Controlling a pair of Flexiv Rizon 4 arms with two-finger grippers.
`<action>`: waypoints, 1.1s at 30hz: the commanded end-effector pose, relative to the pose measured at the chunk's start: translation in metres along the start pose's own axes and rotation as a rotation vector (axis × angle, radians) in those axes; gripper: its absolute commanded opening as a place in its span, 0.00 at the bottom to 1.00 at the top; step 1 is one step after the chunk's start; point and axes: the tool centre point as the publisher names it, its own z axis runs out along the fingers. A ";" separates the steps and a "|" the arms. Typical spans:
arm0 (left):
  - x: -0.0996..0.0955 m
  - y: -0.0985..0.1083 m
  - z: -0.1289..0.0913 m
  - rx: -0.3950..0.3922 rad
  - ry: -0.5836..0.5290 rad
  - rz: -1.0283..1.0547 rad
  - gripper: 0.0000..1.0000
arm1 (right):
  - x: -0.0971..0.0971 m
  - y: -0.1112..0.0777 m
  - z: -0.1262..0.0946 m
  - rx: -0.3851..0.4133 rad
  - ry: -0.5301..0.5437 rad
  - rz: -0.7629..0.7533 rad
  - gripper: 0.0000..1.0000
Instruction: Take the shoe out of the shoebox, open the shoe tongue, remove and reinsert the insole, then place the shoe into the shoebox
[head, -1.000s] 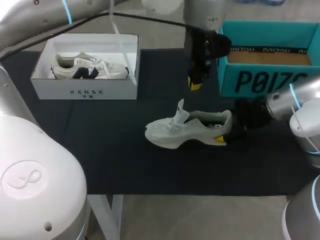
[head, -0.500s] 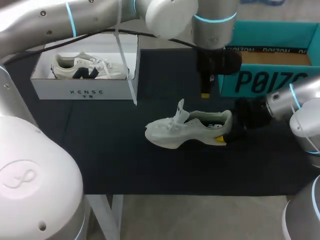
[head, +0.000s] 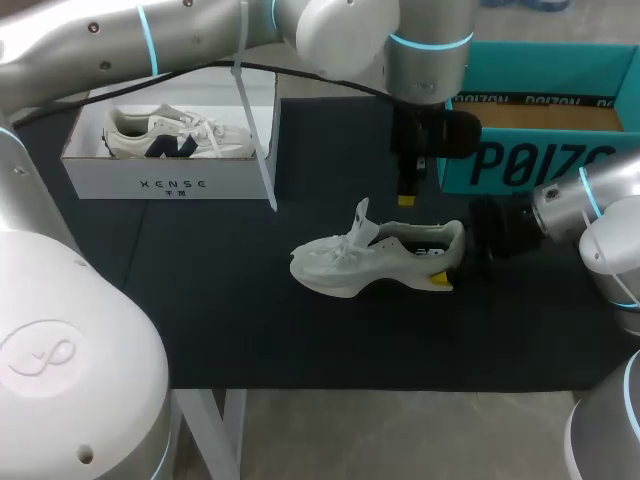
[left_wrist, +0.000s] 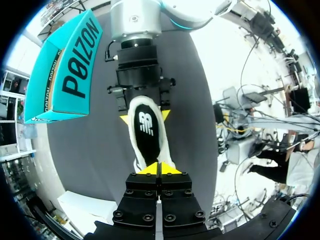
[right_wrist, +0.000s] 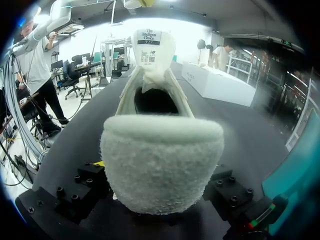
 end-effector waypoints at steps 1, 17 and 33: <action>0.005 -0.004 0.022 0.040 -0.051 -0.006 0.00 | 0.000 -0.003 0.003 0.002 -0.002 -0.001 0.00; -0.001 -0.014 0.065 0.118 -0.040 0.062 0.00 | 0.000 -0.003 0.003 0.002 -0.002 -0.001 0.00; -0.016 -0.034 0.113 0.071 -0.037 -0.007 0.00 | 0.000 -0.003 0.003 0.002 -0.002 -0.001 0.00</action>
